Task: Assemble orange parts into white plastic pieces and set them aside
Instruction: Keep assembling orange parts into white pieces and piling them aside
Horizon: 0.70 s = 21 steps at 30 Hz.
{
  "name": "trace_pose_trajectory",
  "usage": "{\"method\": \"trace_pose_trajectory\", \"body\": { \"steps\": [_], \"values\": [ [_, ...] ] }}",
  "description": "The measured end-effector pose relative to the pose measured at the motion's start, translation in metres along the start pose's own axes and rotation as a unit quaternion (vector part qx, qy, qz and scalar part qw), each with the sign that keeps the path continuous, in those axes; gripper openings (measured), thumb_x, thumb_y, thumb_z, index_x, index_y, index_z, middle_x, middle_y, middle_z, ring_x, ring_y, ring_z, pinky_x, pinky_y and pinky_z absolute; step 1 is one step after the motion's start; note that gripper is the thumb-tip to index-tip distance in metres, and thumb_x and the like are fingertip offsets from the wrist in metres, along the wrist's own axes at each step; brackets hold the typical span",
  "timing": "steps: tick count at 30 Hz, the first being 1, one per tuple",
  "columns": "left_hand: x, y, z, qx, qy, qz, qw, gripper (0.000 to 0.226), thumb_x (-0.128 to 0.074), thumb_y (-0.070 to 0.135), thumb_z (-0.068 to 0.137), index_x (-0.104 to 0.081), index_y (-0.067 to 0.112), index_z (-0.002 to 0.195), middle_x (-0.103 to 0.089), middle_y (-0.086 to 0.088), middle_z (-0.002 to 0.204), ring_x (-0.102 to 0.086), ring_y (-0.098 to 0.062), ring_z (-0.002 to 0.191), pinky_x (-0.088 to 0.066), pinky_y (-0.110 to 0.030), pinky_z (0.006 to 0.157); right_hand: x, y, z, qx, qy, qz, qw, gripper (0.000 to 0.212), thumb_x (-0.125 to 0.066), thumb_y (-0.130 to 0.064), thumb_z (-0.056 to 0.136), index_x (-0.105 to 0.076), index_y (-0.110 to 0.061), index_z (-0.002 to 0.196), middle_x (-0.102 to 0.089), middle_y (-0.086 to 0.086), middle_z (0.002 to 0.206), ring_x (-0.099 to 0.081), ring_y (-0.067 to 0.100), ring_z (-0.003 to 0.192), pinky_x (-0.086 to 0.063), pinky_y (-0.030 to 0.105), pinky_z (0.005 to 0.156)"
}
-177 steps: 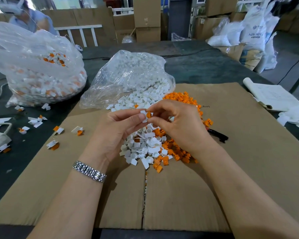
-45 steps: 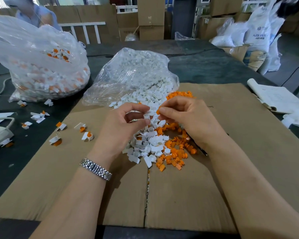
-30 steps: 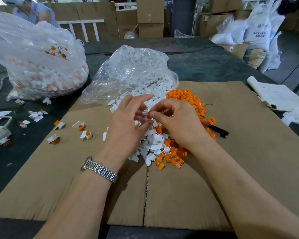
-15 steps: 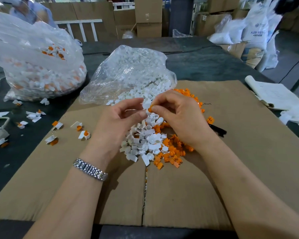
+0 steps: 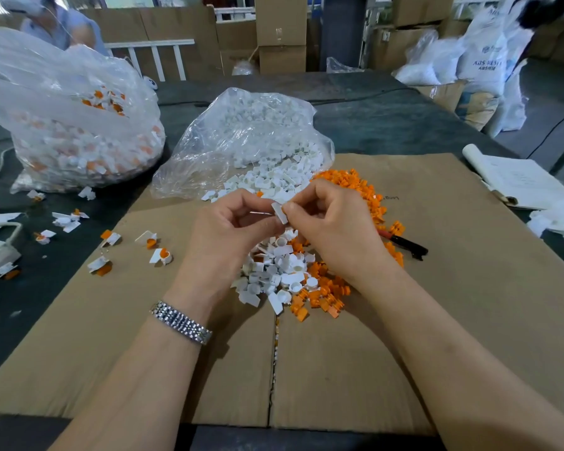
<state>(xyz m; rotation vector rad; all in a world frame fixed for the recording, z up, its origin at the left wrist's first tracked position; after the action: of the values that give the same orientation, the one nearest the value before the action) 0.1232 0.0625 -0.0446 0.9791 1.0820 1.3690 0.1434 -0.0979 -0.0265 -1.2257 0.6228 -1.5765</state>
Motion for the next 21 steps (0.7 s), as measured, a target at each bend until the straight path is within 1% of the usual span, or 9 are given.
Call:
{"method": "trace_pose_trajectory", "body": {
  "steps": [1,2,4,5,7,10,15,19,21],
  "values": [
    [0.001,0.001,0.0,0.001,0.005,-0.002,1.0,0.024,-0.086,0.017,0.073,-0.075,0.009,0.092,-0.08,-0.006,0.094,-0.078,-0.023,0.088,-0.06,-0.024,0.078,0.0,0.0,0.0,-0.014,0.0,0.022,1.0,0.009,-0.069,-0.023,0.093,-0.067,-0.016,0.089,-0.069,-0.002,0.074,-0.064,0.007,0.062,-0.056,0.027,0.06],
    [0.002,0.001,0.0,0.003,0.011,-0.007,1.0,0.02,-0.085,0.019,0.072,-0.076,0.014,0.089,-0.08,-0.005,0.094,-0.078,-0.022,0.089,-0.06,-0.023,0.078,0.002,0.0,0.001,-0.017,-0.009,0.046,0.999,0.008,-0.069,-0.022,0.093,-0.068,-0.015,0.09,-0.07,-0.001,0.074,-0.065,0.007,0.061,-0.055,0.026,0.06],
    [0.004,0.0,0.002,0.016,0.005,-0.047,0.999,0.018,-0.084,0.016,0.072,-0.076,0.019,0.088,-0.08,-0.006,0.095,-0.077,-0.024,0.092,-0.061,-0.028,0.083,0.005,0.0,0.001,-0.014,-0.05,0.1,0.994,0.009,-0.072,-0.021,0.092,-0.07,-0.014,0.097,-0.072,0.0,0.081,-0.067,0.007,0.065,-0.054,0.019,0.064],
    [0.004,0.0,0.003,0.027,-0.005,-0.084,0.996,0.022,-0.082,0.014,0.071,-0.076,0.018,0.092,-0.079,-0.008,0.095,-0.077,-0.025,0.095,-0.061,-0.032,0.086,0.006,0.0,0.002,-0.013,-0.07,0.119,0.99,0.013,-0.073,-0.021,0.091,-0.07,-0.016,0.102,-0.072,0.001,0.087,-0.067,0.009,0.071,-0.055,0.019,0.068],
    [0.004,-0.001,0.005,0.045,-0.028,-0.142,0.988,0.029,-0.08,0.009,0.071,-0.077,0.016,0.1,-0.079,-0.011,0.099,-0.076,-0.027,0.1,-0.061,-0.032,0.087,0.01,0.001,0.003,0.005,-0.093,0.125,0.988,0.023,-0.073,-0.02,0.091,-0.067,-0.02,0.113,-0.07,0.0,0.095,-0.067,0.016,0.082,-0.057,0.025,0.079],
    [0.002,-0.001,0.005,0.053,-0.055,-0.164,0.984,0.029,-0.079,0.008,0.074,-0.08,0.015,0.102,-0.078,-0.015,0.105,-0.075,-0.028,0.104,-0.059,-0.028,0.086,0.012,-0.002,0.003,0.047,-0.119,0.115,0.985,0.032,-0.07,-0.015,0.093,-0.065,-0.021,0.125,-0.068,-0.002,0.095,-0.067,0.021,0.087,-0.058,0.032,0.087],
    [0.003,-0.002,0.005,0.056,-0.06,-0.162,0.983,0.027,-0.08,0.009,0.071,-0.083,0.017,0.097,-0.079,-0.011,0.103,-0.076,-0.024,0.099,-0.06,-0.028,0.085,0.014,-0.005,0.002,0.078,-0.1,0.098,0.987,0.021,-0.07,-0.011,0.093,-0.072,-0.014,0.114,-0.072,0.001,0.094,-0.071,0.017,0.084,-0.059,0.029,0.083],
    [0.003,-0.001,0.004,0.055,-0.061,-0.157,0.984,0.028,-0.081,0.012,0.07,-0.083,0.016,0.098,-0.079,-0.011,0.105,-0.076,-0.024,0.1,-0.059,-0.027,0.084,0.011,-0.009,-0.001,0.096,-0.104,0.059,0.988,0.028,-0.069,-0.014,0.093,-0.068,-0.02,0.12,-0.068,-0.002,0.092,-0.072,0.017,0.077,-0.06,0.041,0.076],
    [0.004,-0.001,0.004,0.06,-0.059,-0.157,0.984,0.029,-0.082,0.012,0.07,-0.083,0.015,0.098,-0.079,-0.013,0.106,-0.076,-0.025,0.1,-0.06,-0.027,0.084,0.011,-0.01,-0.001,0.099,-0.104,0.06,0.988,0.027,-0.07,-0.013,0.093,-0.069,-0.02,0.119,-0.067,-0.003,0.092,-0.073,0.019,0.075,-0.061,0.043,0.077]
  ]
}}
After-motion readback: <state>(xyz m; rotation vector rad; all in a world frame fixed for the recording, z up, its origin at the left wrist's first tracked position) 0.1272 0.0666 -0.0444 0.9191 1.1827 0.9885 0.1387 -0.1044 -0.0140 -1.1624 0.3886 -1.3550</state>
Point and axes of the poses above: each hand's wrist, its own z-axis towards the middle knuckle, its own x-axis out of the back of the hand, y = z × x, the point moved 4 cm from there along z, towards the middle knuckle
